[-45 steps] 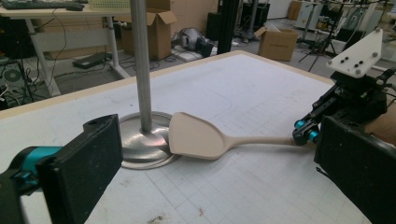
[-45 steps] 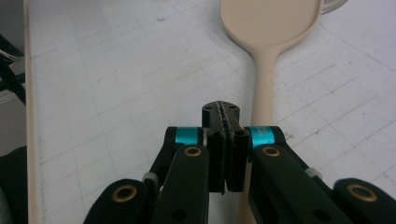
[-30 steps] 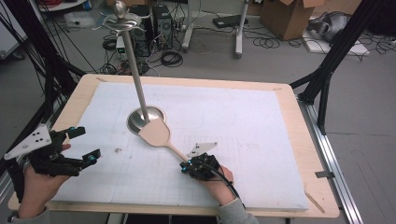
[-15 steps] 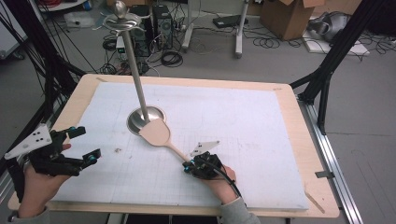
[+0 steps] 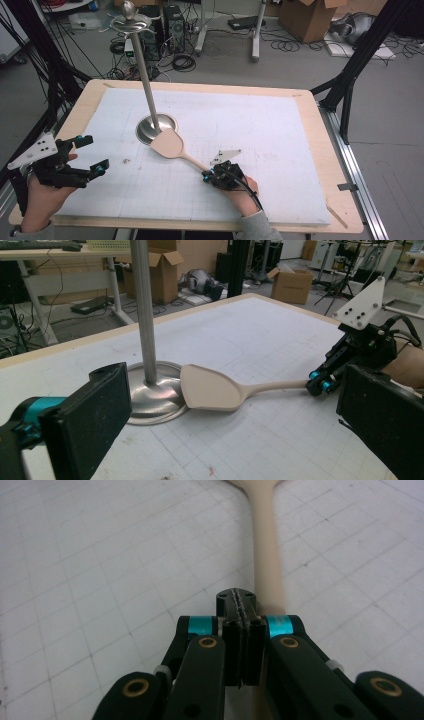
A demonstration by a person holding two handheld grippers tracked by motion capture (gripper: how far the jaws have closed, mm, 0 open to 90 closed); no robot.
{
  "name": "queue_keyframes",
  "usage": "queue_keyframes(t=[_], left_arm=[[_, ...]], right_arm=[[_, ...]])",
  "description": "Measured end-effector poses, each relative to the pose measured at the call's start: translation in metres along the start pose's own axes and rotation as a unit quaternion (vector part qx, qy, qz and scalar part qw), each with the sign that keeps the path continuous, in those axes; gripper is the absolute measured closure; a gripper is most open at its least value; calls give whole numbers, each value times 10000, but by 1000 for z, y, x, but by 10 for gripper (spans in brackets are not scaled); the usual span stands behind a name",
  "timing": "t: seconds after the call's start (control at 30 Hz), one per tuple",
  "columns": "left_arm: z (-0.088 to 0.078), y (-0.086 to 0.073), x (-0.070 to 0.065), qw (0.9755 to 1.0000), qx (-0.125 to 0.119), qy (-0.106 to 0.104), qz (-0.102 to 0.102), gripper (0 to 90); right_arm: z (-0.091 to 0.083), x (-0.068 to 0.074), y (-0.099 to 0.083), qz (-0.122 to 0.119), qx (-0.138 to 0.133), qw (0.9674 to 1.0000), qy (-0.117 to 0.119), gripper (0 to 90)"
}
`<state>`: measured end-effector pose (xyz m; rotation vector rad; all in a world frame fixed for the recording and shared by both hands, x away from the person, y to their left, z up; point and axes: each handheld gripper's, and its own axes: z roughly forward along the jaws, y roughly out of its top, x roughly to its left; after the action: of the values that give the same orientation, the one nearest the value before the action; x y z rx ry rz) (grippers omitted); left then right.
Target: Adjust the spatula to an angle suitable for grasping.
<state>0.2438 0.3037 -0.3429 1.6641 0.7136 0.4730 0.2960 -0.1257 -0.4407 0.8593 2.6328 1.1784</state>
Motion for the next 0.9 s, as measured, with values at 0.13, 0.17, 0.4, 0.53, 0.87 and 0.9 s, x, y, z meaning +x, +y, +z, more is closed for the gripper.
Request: queue_keyframes(t=[0.13, 0.17, 0.4, 0.53, 0.87, 0.9], left_arm=[[0, 0, 0, 10000, -9, -10, 5, 17], [0, 0, 0, 10000, -12, -14, 8, 17], [1, 0, 0, 10000, -2, -9, -5, 17], [1, 0, 0, 10000, 3, -11, -7, 17], [3, 0, 0, 10000, 29, -22, -4, 17], [3, 0, -1, 10000, 31, -19, -8, 17]], right_arm=[[-4, -5, -2, 42, 9, 10000, -68, 900], [-6, -8, -4, 57, 19, 9999, -95, 900], [-14, -19, -9, 135, 49, 9996, -237, 900], [-18, -24, -11, 188, 64, 9993, -329, 900], [-35, -47, -25, 483, 1, 9957, -795, 900], [-37, -49, -27, 525, -11, 9949, -856, 900]])
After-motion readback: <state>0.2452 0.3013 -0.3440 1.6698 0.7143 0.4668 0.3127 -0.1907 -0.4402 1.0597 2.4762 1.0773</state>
